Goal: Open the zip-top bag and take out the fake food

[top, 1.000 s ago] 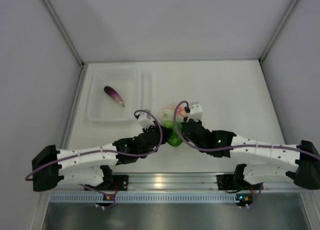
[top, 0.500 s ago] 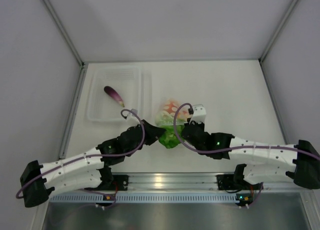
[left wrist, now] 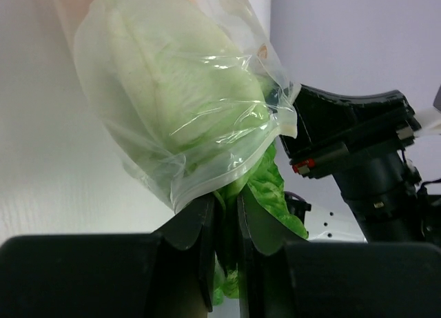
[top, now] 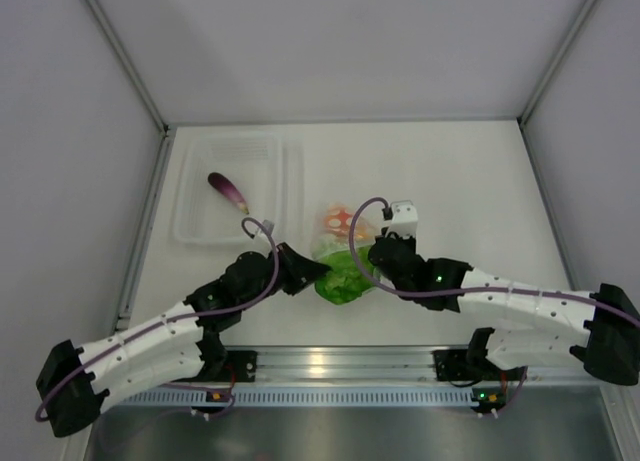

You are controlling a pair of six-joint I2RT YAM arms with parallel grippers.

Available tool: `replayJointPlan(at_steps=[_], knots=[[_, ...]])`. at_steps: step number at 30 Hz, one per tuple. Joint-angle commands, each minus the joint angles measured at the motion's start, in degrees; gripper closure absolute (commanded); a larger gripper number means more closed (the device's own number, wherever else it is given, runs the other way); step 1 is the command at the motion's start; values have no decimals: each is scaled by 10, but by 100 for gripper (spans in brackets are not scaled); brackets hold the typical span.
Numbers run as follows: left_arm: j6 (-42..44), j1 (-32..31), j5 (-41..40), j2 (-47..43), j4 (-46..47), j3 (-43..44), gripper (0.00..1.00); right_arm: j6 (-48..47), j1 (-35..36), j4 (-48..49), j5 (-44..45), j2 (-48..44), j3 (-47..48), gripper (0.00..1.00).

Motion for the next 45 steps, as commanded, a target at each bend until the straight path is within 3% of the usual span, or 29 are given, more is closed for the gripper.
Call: replayJointPlan(at_steps=[1,10,18,20,24,28,31,33,38,43,45], knots=[[26,23,76,-13,52,6,100,-42,-25,14,23,-12,-1,100],[93,29,205,64,264,-27,100,-98,-17,73,-53,-11,4,100],[30,29,-1,21,330,-90,100,-86,7,75,-68,-21,-19,100],[30,29,-21,10,338,-95,100,-82,12,76,-65,-18,-28,100],[52,29,-20,15,370,-87,100,-70,22,82,-62,-11,-36,100],[64,28,70,36,411,-80,100,-71,22,76,-46,-3,-29,100],[27,29,81,29,439,-110,100,-70,21,78,-29,-7,-23,100],[-40,29,44,4,479,-151,100,-63,20,79,-24,-14,-20,100],[-119,29,-31,-43,479,-199,100,-58,23,87,-28,-5,-17,100],[-161,29,3,-20,479,-156,100,-57,23,101,-16,17,-16,100],[-173,29,67,22,478,-132,100,-56,23,103,-10,21,-12,100]])
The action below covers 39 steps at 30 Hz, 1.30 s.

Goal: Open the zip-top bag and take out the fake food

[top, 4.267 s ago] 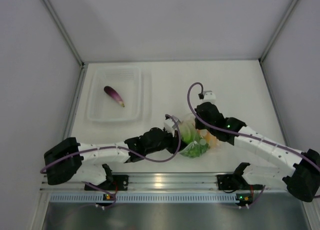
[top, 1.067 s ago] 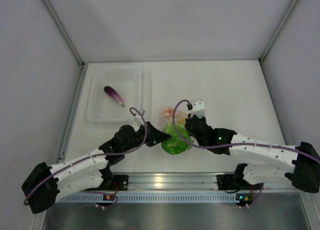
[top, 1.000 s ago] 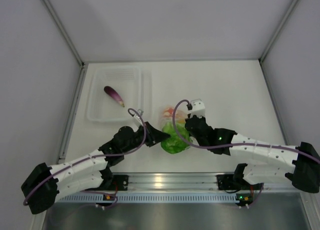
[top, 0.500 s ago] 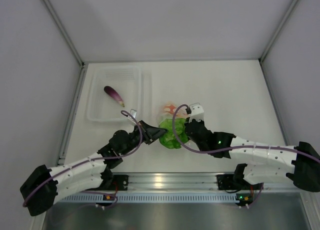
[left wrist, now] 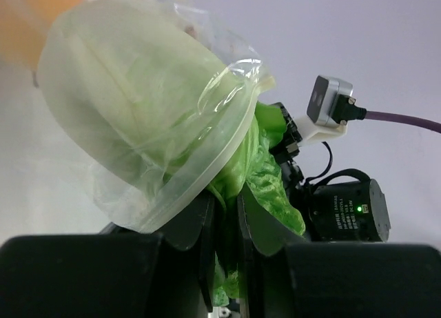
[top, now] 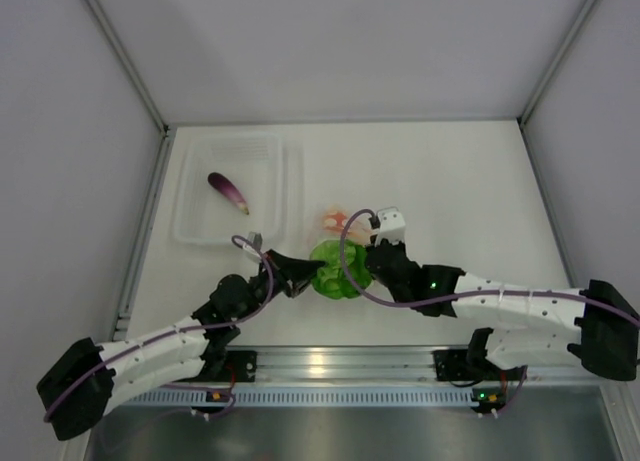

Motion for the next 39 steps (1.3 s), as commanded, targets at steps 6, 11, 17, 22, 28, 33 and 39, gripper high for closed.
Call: replayJointPlan(at_steps=[6,11,17,22,28,33,39], knots=[[-90,2,204,157,96,128,100,-6,2,29,50,-8,28,100],[-75,1,209,138,96,112,100,-25,-9,38,48,-37,16,100],[-27,4,323,159,96,152,100,-52,-15,42,44,-55,16,100],[35,3,389,191,96,181,100,-76,-18,51,47,-46,30,100],[98,3,436,184,96,181,100,-91,-31,50,53,-34,40,100],[148,5,438,162,49,182,100,-101,-52,53,45,-52,41,100],[178,6,449,144,35,183,100,-115,-75,50,37,-54,46,100]])
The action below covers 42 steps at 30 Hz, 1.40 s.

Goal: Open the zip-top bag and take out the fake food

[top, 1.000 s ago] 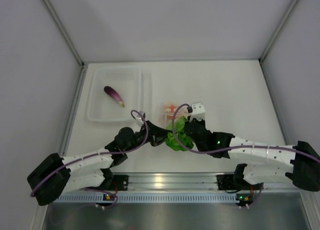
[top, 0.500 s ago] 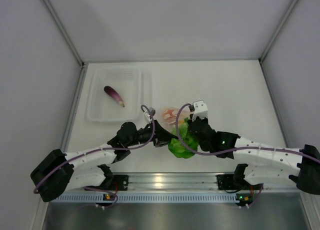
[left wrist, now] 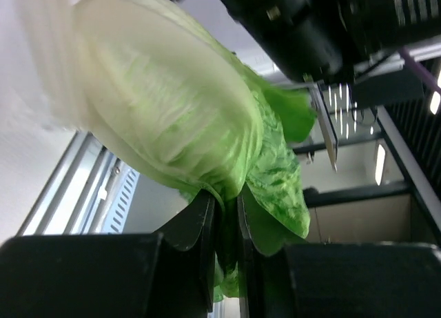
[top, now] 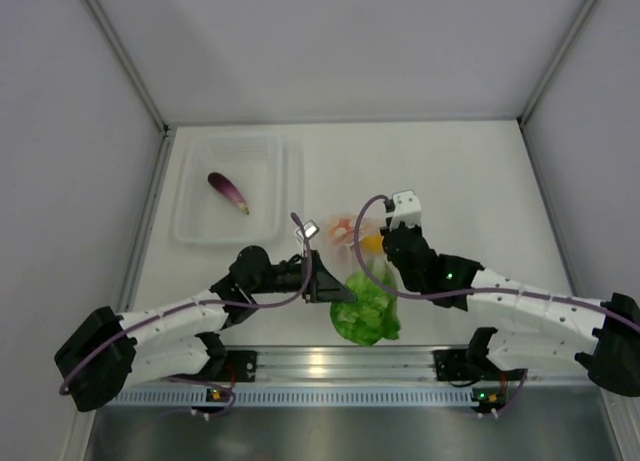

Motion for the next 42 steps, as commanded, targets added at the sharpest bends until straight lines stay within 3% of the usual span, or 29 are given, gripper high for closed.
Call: replayJointPlan(at_steps=[1,12,18,22,24,28,29,39,42], knots=[[41,-4,64,-28,35,27,100,-16,-21,47,-3,-9,36,100],[75,-2,60,-94,34,32,100,-20,-35,42,-5,1,52,100],[159,24,26,-147,-131,85,100,-15,-55,29,-10,-2,58,100],[242,49,-53,-175,-306,137,100,-16,-63,24,-16,-4,61,100],[271,53,-72,-182,-334,166,100,-16,-65,21,-18,-4,65,100],[310,57,-190,-188,-448,227,100,-17,-68,17,-23,-4,69,100],[324,57,-252,-187,-490,241,100,-15,-68,16,-24,-6,69,100],[349,65,-567,-144,-613,343,100,-14,-68,5,-38,-20,74,100],[355,85,-594,-110,-633,370,100,-14,-68,0,-44,-27,77,100]])
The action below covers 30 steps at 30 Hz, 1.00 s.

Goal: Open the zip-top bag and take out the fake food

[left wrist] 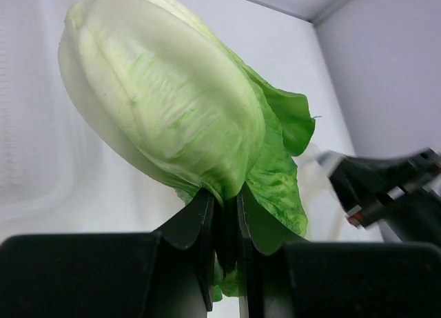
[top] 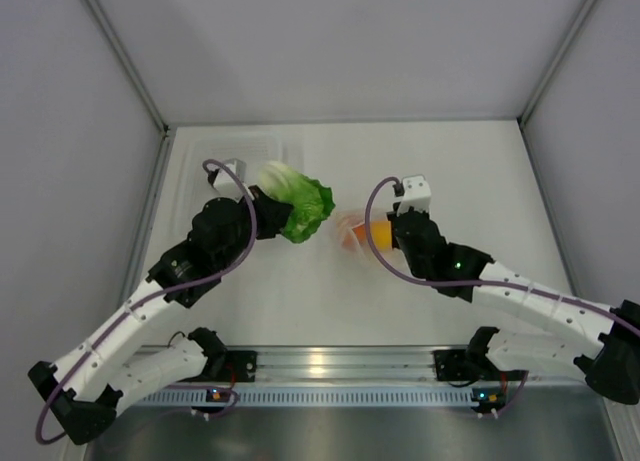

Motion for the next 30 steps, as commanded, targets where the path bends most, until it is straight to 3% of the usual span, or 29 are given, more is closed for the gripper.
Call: replayJointPlan(at_steps=[1,6,9,13,17,26,28,30], knots=[[18,31,-112,42,-29,47,100,3,-8,8,-8,-24,34,100],[0,123,-120,110,-42,68,100,12,-7,3,-28,-36,34,100],[-5,218,-93,158,-40,82,100,14,-8,-3,-38,-39,35,100],[-7,279,-55,233,-16,102,100,17,-7,-5,-49,-42,34,100],[-8,310,-56,287,16,108,100,26,-7,-5,-75,-47,31,100],[3,379,48,430,54,178,100,26,-7,-20,-109,-54,43,100],[7,380,65,454,54,201,66,26,-6,-24,-110,-54,44,100],[3,380,73,460,54,212,44,24,-6,-28,-112,-49,50,100]])
